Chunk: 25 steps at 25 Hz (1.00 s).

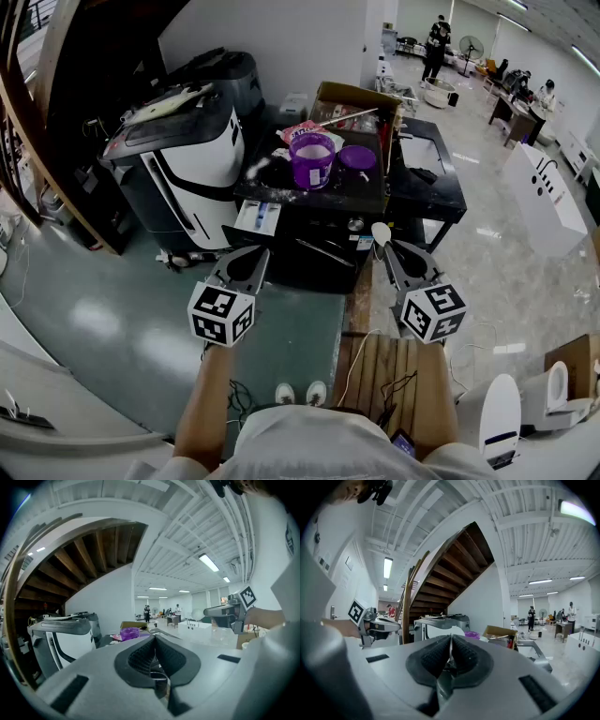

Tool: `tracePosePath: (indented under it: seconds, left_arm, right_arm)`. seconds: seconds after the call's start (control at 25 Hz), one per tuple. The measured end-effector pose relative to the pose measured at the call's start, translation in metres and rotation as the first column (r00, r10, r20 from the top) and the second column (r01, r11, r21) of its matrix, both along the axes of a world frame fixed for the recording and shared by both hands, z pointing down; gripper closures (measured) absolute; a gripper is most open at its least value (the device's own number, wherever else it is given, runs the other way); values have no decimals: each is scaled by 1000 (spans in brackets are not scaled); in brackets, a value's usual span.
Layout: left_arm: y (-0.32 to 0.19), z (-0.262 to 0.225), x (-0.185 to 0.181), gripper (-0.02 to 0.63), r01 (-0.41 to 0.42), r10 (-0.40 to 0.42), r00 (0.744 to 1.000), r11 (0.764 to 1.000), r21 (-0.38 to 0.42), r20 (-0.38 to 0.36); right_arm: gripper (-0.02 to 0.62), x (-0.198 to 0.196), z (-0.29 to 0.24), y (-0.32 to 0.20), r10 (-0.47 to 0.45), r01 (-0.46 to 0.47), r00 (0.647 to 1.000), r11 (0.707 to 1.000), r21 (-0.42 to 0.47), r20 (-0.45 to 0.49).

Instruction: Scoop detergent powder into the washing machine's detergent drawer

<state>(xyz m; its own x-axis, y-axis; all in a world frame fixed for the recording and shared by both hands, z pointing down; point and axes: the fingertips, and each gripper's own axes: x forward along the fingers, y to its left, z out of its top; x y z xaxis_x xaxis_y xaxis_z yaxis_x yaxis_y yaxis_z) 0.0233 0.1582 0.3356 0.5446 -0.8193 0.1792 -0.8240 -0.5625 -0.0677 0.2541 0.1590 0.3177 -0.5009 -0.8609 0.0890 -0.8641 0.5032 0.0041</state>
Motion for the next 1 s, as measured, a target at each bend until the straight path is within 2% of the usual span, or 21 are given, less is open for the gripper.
tracePosePath:
  seconds: [0.6,1.0]
  left_arm:
    - [2,0,4,597,20,-20,1000,1000,11,1]
    - [-46,8,-6,597,56,-56,998,998,6,-11]
  right_arm:
    - [581,15,3,-2,1,-1,999,1000,-1,41]
    - [581,15,15,-58,-17,18,999,1000,-20,45]
